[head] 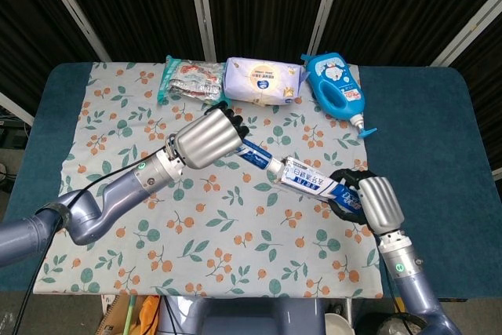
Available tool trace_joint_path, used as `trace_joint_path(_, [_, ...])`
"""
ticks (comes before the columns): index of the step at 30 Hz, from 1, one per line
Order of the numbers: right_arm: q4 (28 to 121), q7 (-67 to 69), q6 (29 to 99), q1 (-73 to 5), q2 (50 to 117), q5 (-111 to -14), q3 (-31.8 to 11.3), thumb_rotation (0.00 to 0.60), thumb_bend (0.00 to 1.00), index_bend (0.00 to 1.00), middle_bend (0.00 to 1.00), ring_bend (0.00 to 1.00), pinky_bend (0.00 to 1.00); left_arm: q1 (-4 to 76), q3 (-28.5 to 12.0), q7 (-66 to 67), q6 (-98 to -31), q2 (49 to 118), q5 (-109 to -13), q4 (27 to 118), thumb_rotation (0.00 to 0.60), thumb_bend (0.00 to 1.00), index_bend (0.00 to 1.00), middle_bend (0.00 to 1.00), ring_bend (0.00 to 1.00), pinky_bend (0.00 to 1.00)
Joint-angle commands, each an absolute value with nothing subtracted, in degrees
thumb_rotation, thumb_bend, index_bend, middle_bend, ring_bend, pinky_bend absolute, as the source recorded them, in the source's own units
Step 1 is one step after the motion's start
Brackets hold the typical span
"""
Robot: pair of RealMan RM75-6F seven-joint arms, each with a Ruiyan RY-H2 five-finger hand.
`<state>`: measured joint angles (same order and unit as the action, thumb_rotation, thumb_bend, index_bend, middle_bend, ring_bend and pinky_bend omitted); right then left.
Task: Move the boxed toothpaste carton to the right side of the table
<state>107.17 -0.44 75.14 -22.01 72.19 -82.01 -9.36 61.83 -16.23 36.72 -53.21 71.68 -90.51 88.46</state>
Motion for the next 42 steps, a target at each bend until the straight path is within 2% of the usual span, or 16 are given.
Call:
trace_joint_path(1, [107.28,-0.55,75.17,-21.95,72.24,-82.32,-9.15,0.6,0.34,0.49,0.52,0.51,0.45,62.61,-16.87,37.84,-53.0,72.12,-89.95,88.97,0.6,0.48,0.61,0.71,0.67,0.64])
trace_joint_path(19, [108.3,-0.36,75.81,-21.65,72.19,-82.8,-9.37,0.6,0.34,0.49,0.52,0.51,0.45,66.01,-17.9,43.32,-51.54,75.24,-86.03,90.02,0.6,0.48,0.61,0.71,0.67,0.64])
trace_joint_path(27, [110.72,3.49,76.65,-21.1,71.1,-81.02,-11.01,0.6,0.34,0.49,0.52,0.51,0.45,69.85,-19.65,46.16,-52.5,78.86,-87.84,87.59,0.6,0.48,0.58,0.65,0.62,0.62])
trace_joint_path(30, [111.89,5.55,76.73,-20.94,70.51,-80.28,-11.71,0.6,0.34,0.49,0.52,0.51,0.45,71.85,-20.21,47.31,-52.48,79.83,-89.49,86.69,0.6,0.45,0.51,0.56,0.53,0.52])
trace_joint_path(35, [113.27,10.38,78.0,-20.6,69.94,-80.56,-13.29,0.6,0.34,0.5,0.54,0.53,0.45,74.64,-21.48,49.97,-52.74,81.46,-91.09,85.68,0.6,0.38,0.35,0.35,0.32,0.33])
trace_joint_path(39, [113.38,15.52,81.19,-19.83,70.58,-82.51,-14.76,0.6,0.34,0.51,0.55,0.53,0.47,76.36,-23.49,52.23,-54.31,83.25,-91.03,85.61,0.6,0.31,0.23,0.19,0.2,0.24])
trace_joint_path(42, [113.26,18.86,83.54,-19.22,71.32,-83.44,-15.7,0.6,0.34,0.51,0.55,0.53,0.49,76.95,-24.43,53.72,-55.71,84.51,-90.66,85.95,0.6,0.28,0.16,0.11,0.16,0.21])
